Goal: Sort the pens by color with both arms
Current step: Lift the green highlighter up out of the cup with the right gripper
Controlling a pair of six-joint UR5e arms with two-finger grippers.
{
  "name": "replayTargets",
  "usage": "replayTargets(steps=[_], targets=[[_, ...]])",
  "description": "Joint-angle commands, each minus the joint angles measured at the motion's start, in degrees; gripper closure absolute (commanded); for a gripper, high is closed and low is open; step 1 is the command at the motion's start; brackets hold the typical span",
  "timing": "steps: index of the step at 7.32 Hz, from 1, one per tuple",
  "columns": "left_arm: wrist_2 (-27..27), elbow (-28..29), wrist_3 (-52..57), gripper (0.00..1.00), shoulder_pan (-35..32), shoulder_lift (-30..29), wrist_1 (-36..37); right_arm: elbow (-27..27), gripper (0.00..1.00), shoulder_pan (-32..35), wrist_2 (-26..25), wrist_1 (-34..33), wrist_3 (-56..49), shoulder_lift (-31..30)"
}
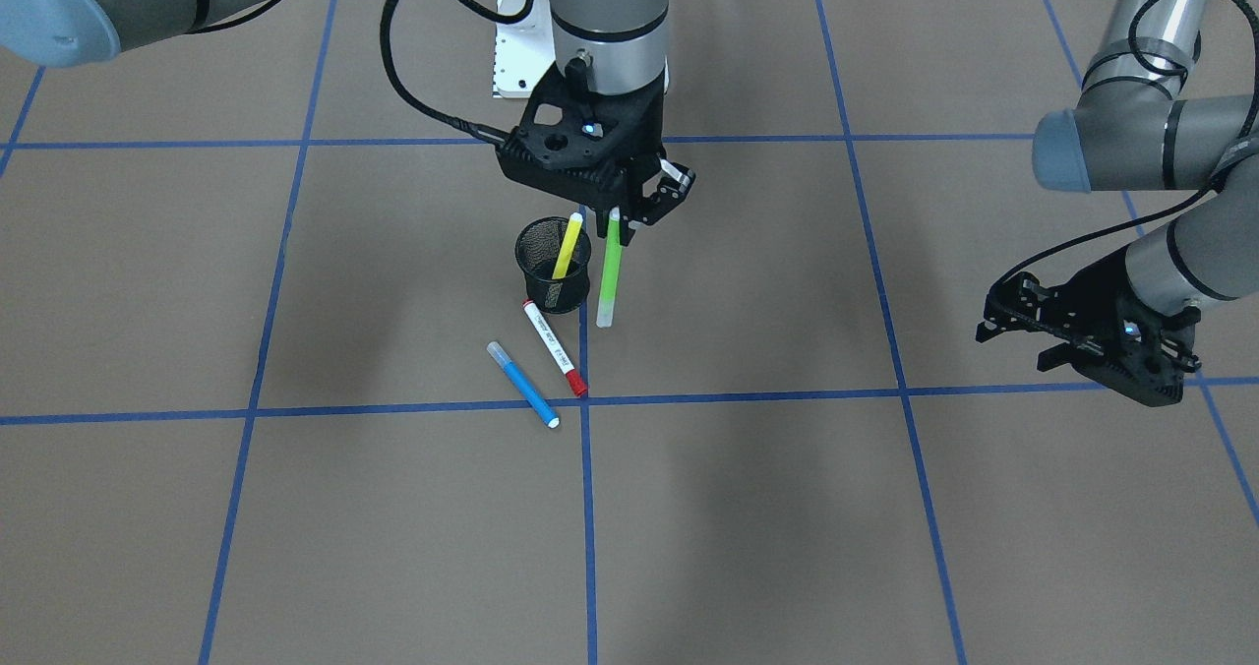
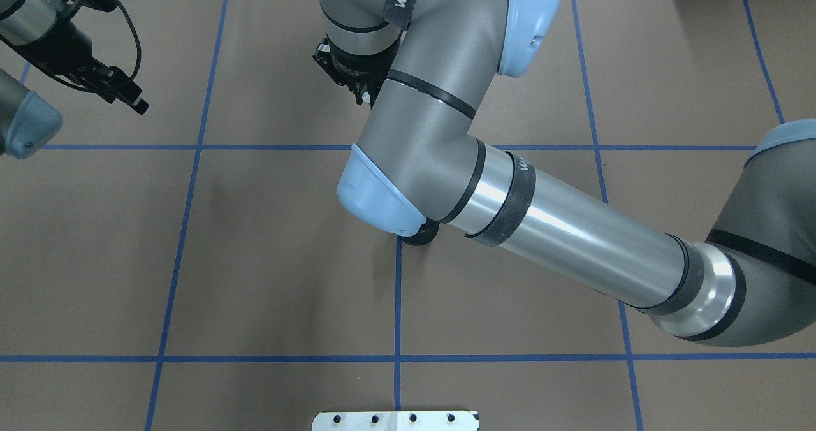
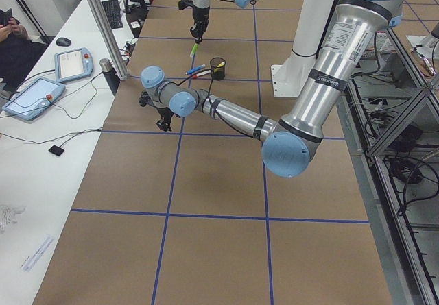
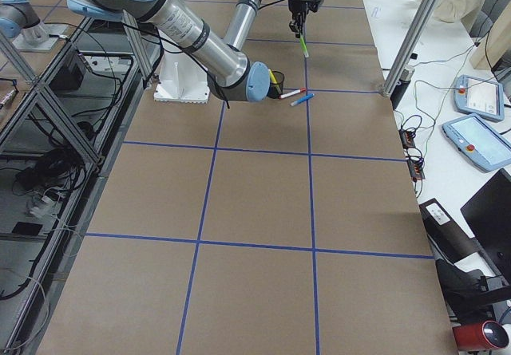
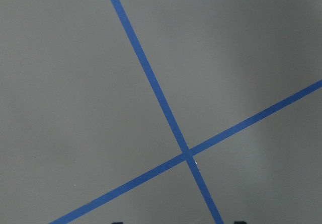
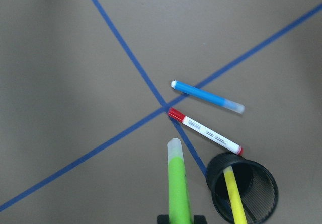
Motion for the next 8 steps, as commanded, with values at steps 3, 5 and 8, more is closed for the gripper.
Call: replayTargets(steps=[3, 5, 8], targets=[[-0.05, 1.80, -1.28, 0.21, 0.36, 1.31, 0.07, -11.27, 0.88, -0.37, -5.69, 14.22, -25.10, 0.98], [-0.05, 2.86, -1.19, 0.21, 0.36, 1.40, 0.07, -11.54, 0.86, -3.16, -8.49, 18.40, -36.63, -2.17], [0.04, 3.74, -1.19, 0.21, 0.36, 1.48, -0.02, -11.02, 0.86, -5.64, -9.21, 20.46, -40.71, -5.78]])
